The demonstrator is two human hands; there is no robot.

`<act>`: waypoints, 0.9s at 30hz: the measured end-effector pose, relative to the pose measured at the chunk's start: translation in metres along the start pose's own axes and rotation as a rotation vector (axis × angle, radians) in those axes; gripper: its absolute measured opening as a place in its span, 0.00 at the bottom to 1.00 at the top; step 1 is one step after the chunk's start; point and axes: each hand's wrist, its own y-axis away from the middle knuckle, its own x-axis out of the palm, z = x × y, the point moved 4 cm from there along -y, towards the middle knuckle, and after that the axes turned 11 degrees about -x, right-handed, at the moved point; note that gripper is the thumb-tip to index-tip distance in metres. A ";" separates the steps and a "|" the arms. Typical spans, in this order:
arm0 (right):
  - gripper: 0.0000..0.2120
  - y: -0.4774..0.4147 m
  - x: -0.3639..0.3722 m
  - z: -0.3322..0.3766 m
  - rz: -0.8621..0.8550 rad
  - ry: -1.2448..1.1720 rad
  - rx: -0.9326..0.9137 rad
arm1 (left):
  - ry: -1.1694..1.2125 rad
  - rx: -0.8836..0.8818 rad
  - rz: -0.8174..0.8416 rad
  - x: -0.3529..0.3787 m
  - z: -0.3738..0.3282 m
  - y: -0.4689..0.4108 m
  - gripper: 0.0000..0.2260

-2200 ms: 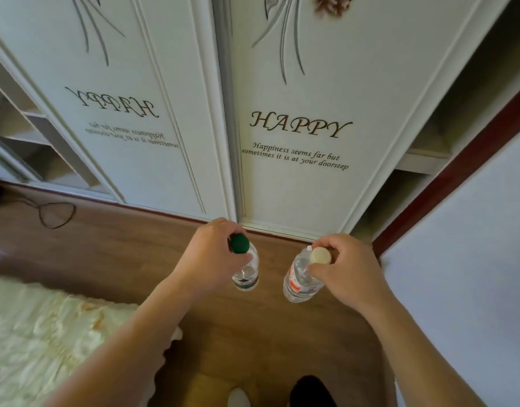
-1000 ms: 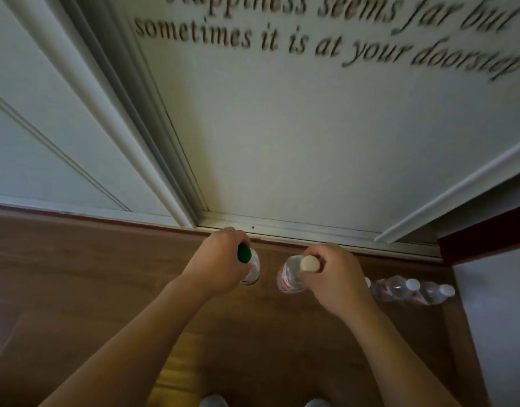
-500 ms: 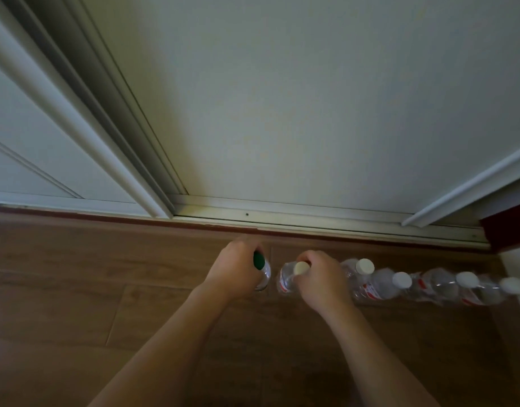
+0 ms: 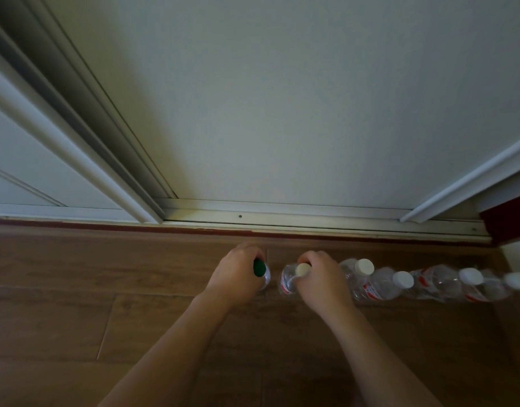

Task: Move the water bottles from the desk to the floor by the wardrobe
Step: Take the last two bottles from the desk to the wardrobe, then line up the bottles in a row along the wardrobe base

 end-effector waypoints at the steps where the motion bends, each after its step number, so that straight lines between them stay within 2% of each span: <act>1: 0.16 0.000 0.000 -0.001 -0.006 0.002 -0.001 | -0.005 0.002 -0.006 0.001 0.000 0.000 0.09; 14: 0.22 0.006 -0.010 -0.003 0.016 0.071 -0.047 | -0.084 0.003 -0.012 -0.005 -0.002 0.003 0.13; 18: 0.26 0.006 -0.030 0.008 0.032 0.103 -0.089 | -0.122 0.008 -0.008 -0.018 -0.009 0.009 0.18; 21: 0.24 0.002 -0.060 0.025 -0.013 0.142 -0.159 | -0.145 0.030 -0.047 -0.039 -0.025 0.015 0.22; 24: 0.20 -0.001 -0.098 0.046 -0.078 0.201 -0.230 | -0.189 0.091 -0.125 -0.069 -0.052 0.020 0.22; 27: 0.21 0.002 -0.135 0.063 -0.107 0.268 -0.282 | -0.276 0.158 -0.225 -0.094 -0.084 0.024 0.22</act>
